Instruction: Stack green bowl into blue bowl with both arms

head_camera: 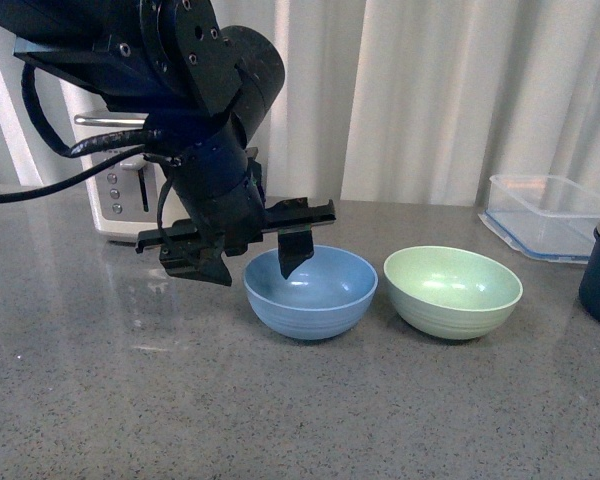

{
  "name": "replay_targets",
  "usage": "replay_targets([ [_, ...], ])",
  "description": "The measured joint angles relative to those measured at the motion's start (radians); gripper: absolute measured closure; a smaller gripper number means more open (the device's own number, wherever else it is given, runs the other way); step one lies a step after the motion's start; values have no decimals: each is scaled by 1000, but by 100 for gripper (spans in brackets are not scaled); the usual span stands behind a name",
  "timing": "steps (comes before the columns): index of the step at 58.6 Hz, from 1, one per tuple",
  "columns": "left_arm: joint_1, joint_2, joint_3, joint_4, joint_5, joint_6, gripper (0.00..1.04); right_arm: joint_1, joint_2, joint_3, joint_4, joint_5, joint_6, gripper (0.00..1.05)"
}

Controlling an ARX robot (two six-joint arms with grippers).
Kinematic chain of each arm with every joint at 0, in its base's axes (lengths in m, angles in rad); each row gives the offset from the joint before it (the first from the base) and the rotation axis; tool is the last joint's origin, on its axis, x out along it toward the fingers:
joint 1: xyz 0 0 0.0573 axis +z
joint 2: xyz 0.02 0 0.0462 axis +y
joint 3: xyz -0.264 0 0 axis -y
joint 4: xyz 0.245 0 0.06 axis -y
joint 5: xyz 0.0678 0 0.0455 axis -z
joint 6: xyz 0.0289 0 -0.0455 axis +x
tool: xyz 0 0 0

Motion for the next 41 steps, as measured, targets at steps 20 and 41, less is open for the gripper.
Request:
replay_targets([
  [20, 44, -270, -136, 172, 3, 62, 7, 0, 0, 0, 0, 0, 0, 10],
  [41, 139, -715, -947, 1156, -101, 348, 62, 0, 0, 0, 0, 0, 0, 10],
])
